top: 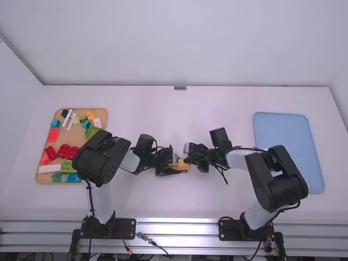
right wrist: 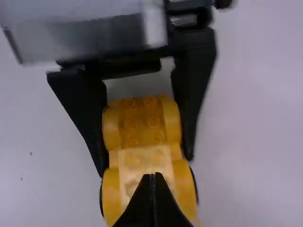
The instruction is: Assemble lego blocks to make yellow taxi
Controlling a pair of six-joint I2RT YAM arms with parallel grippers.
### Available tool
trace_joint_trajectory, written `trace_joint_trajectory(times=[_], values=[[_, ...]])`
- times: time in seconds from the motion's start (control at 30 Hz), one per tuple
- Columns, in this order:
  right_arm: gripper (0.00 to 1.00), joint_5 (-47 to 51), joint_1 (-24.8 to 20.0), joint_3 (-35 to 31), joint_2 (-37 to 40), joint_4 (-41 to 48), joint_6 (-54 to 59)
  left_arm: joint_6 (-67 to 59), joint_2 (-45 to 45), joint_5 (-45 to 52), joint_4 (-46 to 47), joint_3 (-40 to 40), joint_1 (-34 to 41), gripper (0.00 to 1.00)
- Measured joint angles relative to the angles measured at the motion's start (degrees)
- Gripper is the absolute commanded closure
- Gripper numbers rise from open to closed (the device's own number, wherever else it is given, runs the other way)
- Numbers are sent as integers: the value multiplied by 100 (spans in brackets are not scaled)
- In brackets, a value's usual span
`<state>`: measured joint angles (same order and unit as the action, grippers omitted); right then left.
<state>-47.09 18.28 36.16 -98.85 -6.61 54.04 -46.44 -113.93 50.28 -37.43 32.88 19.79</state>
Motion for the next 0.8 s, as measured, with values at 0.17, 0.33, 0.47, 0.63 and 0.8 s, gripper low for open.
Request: trace_joint_trajectory(times=[0.17, 0.33, 0.47, 0.63, 0.8], values=[[1, -68, -507, -46, 767, 385, -68, -4, 0, -2, 2, 0, 0, 63], [1, 409, -789, -44, 1703, 883, -741, -2, 0, 0, 4, 0, 0, 49], [1, 907, -933, -46, 2026, 1381, -1123, 2, 0, 4, 17, 2, -2, 32], [1, 1198, -970, -46, 2118, 1585, -1309, 109, 0, -59, 31, 66, -2, 11], [1, 1283, -968, -46, 2118, 1587, -1362, 179, 4, -101, 350, 232, 0, 0]])
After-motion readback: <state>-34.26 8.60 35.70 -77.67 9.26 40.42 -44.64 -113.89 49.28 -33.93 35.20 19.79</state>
